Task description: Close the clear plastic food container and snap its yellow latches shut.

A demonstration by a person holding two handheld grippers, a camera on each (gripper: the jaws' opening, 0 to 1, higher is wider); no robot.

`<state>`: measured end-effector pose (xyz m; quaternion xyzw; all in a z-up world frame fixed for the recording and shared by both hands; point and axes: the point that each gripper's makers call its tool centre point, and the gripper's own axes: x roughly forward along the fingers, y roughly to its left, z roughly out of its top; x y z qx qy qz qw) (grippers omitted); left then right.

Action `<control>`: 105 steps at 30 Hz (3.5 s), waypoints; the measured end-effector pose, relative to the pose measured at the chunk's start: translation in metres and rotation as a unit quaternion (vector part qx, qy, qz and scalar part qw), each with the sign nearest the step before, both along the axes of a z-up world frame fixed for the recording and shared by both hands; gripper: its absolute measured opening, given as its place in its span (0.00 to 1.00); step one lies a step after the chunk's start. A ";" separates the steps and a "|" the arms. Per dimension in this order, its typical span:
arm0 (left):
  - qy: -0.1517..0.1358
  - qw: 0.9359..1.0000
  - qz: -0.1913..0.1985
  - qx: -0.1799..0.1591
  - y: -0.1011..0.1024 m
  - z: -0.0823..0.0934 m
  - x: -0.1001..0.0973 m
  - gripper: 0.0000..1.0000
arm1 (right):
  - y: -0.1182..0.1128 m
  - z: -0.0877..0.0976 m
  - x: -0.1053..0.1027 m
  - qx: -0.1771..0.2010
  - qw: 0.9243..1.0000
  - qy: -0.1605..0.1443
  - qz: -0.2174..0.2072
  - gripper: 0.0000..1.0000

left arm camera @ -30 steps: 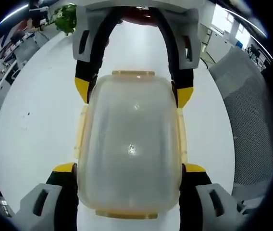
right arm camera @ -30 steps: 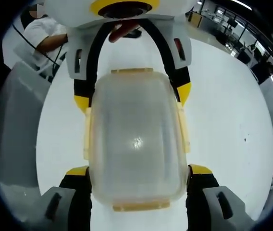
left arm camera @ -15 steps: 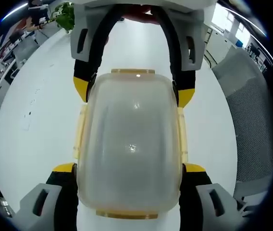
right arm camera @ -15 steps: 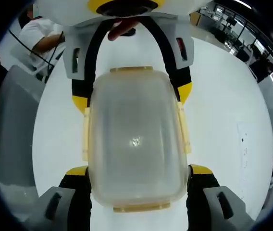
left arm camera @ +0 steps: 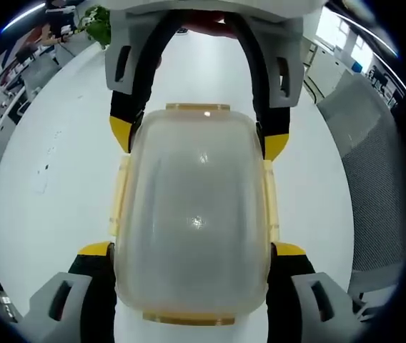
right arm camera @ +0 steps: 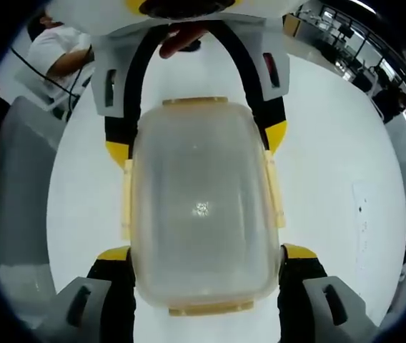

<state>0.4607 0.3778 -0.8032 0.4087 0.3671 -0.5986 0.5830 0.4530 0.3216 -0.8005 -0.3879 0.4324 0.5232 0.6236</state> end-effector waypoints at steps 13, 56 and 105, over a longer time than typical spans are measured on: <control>0.001 1.000 0.007 -0.009 -0.001 0.002 -0.002 0.88 | 0.001 0.001 0.000 0.013 1.000 -0.017 0.013 0.84; -0.073 0.924 0.250 -0.278 0.039 0.041 -0.004 0.82 | -0.007 0.044 -0.001 0.267 0.936 -0.143 -0.182 0.75; -0.026 0.872 0.356 -0.335 0.082 0.056 -0.056 0.74 | -0.054 0.072 -0.068 0.333 0.869 -0.125 -0.344 0.71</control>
